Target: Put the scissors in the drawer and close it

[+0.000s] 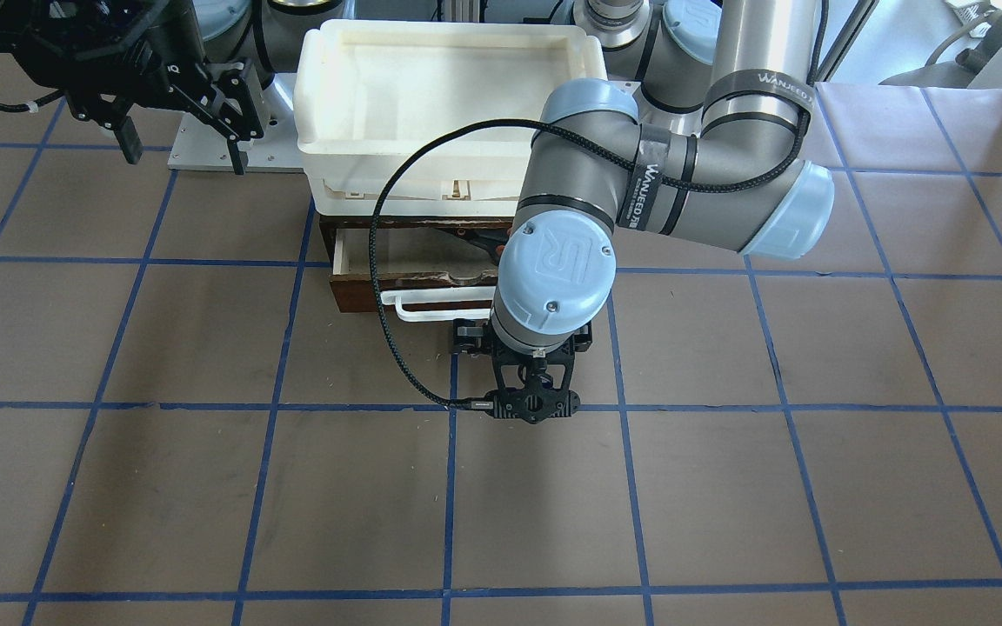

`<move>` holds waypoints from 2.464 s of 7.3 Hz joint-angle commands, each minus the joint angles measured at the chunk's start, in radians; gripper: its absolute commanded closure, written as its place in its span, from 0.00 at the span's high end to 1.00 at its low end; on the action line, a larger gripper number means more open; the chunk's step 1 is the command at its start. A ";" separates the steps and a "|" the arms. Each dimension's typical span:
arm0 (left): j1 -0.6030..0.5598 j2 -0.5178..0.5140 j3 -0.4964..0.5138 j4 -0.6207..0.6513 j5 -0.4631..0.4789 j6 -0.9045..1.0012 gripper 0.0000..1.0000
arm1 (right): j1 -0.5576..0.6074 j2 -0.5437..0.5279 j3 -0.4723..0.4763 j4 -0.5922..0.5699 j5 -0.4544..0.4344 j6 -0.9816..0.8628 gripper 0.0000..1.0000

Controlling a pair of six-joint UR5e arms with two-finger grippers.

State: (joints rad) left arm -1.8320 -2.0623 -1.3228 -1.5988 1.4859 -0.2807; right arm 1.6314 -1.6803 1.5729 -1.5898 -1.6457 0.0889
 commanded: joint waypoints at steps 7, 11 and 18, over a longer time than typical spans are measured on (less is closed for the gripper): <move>-0.036 0.027 -0.082 -0.131 0.011 0.005 1.00 | 0.001 -0.004 -0.001 0.001 0.096 0.003 1.00; -0.047 0.032 -0.098 -0.251 0.013 0.005 1.00 | 0.002 -0.013 -0.002 0.005 0.097 0.003 1.00; 0.048 0.131 -0.006 -0.196 0.040 0.024 1.00 | 0.004 -0.025 -0.001 0.034 0.104 -0.006 1.00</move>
State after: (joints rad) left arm -1.8267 -1.9573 -1.3413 -1.8219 1.5162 -0.2649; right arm 1.6352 -1.7042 1.5735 -1.5562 -1.5452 0.0825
